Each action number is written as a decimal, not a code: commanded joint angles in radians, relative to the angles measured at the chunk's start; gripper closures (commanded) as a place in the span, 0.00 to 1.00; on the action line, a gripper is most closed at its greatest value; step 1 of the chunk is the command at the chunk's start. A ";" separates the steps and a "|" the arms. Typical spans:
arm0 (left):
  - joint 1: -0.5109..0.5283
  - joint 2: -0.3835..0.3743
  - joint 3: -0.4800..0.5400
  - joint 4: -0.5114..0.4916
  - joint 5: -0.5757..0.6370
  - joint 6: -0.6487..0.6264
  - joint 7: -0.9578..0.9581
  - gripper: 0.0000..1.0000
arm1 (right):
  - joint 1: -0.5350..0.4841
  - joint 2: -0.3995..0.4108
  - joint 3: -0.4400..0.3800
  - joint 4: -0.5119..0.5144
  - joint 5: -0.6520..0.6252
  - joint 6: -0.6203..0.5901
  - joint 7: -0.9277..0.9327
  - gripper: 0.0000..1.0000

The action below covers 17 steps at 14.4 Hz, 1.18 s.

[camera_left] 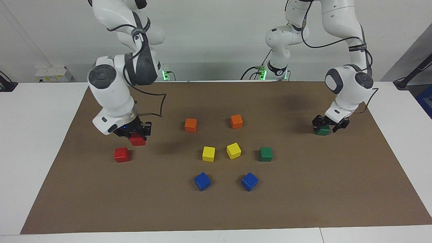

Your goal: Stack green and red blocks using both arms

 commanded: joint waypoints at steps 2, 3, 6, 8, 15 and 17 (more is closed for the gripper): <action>-0.108 0.047 -0.003 0.245 -0.032 -0.181 -0.168 0.00 | -0.060 -0.026 0.014 -0.098 0.011 0.115 -0.064 1.00; -0.151 0.061 -0.003 0.283 -0.032 -0.195 -0.250 0.00 | -0.068 -0.022 0.014 -0.113 0.011 0.149 -0.061 1.00; -0.286 0.104 -0.004 0.348 -0.033 -0.179 -0.434 0.00 | -0.065 0.009 0.014 -0.125 0.011 0.212 -0.033 1.00; -0.324 0.145 -0.007 0.390 -0.042 -0.179 -0.442 0.00 | -0.060 0.031 0.014 -0.127 0.011 0.244 -0.028 1.00; -0.457 0.331 -0.001 0.496 -0.049 -0.156 -0.445 0.00 | -0.060 0.092 0.014 -0.148 0.034 0.316 -0.015 1.00; -0.473 0.357 -0.003 0.500 -0.021 -0.139 -0.445 0.00 | -0.056 0.100 0.014 -0.152 0.036 0.323 -0.013 1.00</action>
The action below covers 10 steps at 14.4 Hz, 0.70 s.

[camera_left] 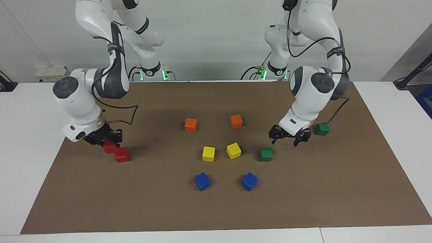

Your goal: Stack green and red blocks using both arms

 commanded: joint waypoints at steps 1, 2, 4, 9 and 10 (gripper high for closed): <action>-0.033 0.042 0.017 0.035 0.036 0.033 -0.001 0.00 | 0.006 0.002 0.003 -0.013 0.016 0.022 0.022 1.00; -0.034 0.045 0.017 0.027 0.042 0.053 -0.001 0.00 | 0.009 0.002 0.003 -0.013 0.017 0.022 0.024 1.00; -0.038 0.047 0.017 0.004 0.042 0.070 -0.001 0.00 | 0.010 -0.002 0.003 -0.033 0.016 0.030 0.024 1.00; -0.039 0.042 0.015 -0.068 0.042 0.153 -0.025 0.00 | 0.022 0.001 0.003 -0.042 0.013 0.036 0.007 1.00; -0.041 0.041 0.015 -0.083 0.042 0.173 -0.031 0.00 | 0.022 0.002 0.003 -0.042 0.013 0.038 -0.005 1.00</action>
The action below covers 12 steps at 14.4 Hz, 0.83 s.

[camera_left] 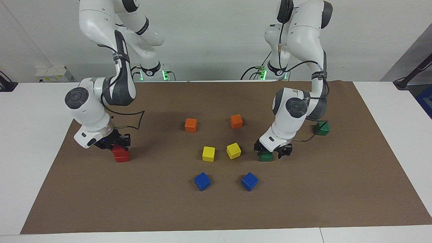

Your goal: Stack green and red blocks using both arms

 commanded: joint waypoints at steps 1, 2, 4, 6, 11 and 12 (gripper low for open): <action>-0.030 -0.013 0.017 -0.058 0.018 0.069 -0.031 0.00 | -0.003 -0.006 0.003 -0.019 0.002 0.025 -0.019 1.00; -0.031 -0.014 0.017 -0.071 0.018 0.079 -0.031 0.00 | -0.003 -0.006 0.003 -0.019 -0.006 0.025 -0.032 1.00; -0.031 -0.017 0.017 -0.083 0.018 0.095 -0.038 0.00 | -0.003 -0.006 0.001 -0.018 -0.013 0.027 -0.048 1.00; -0.031 -0.017 0.018 -0.083 0.018 0.092 -0.041 0.23 | -0.003 -0.005 0.001 -0.018 -0.030 0.027 -0.048 1.00; -0.030 -0.020 0.021 -0.045 0.029 0.004 -0.041 1.00 | -0.013 -0.005 0.003 -0.015 -0.030 0.027 -0.049 1.00; -0.030 -0.020 0.021 -0.037 0.029 -0.010 -0.043 1.00 | -0.013 -0.005 0.001 -0.015 -0.030 0.027 -0.049 1.00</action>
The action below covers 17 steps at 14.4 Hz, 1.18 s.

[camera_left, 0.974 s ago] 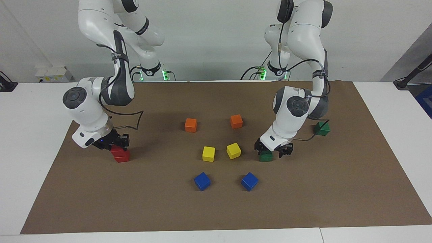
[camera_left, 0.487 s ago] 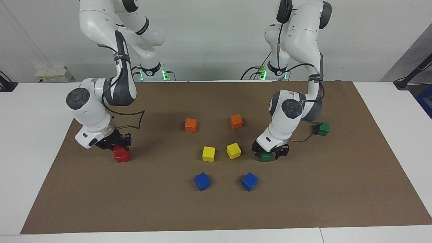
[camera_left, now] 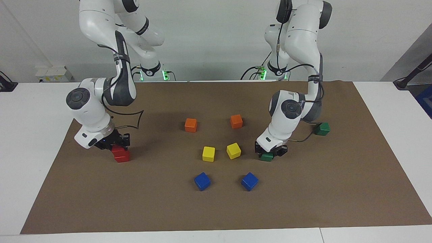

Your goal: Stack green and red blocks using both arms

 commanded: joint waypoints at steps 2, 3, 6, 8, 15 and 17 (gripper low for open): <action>-0.005 -0.026 0.017 0.055 0.023 -0.107 -0.025 1.00 | -0.010 -0.005 0.003 -0.010 -0.008 0.025 -0.023 1.00; 0.000 -0.046 0.018 0.078 0.017 -0.152 -0.023 1.00 | -0.011 -0.005 0.003 -0.010 -0.008 0.025 -0.023 1.00; 0.076 -0.177 0.020 0.061 0.013 -0.280 -0.011 1.00 | -0.013 -0.005 0.003 -0.010 -0.008 0.025 -0.023 1.00; 0.127 -0.243 0.020 0.054 0.013 -0.372 0.010 1.00 | -0.013 -0.005 0.003 -0.010 -0.008 0.025 -0.023 1.00; 0.345 -0.458 0.020 -0.219 0.013 -0.315 0.312 1.00 | -0.017 -0.005 0.003 -0.010 -0.008 0.025 -0.028 1.00; 0.394 -0.503 0.018 -0.332 0.013 -0.217 0.343 1.00 | -0.019 -0.005 0.003 -0.010 -0.008 0.027 -0.028 1.00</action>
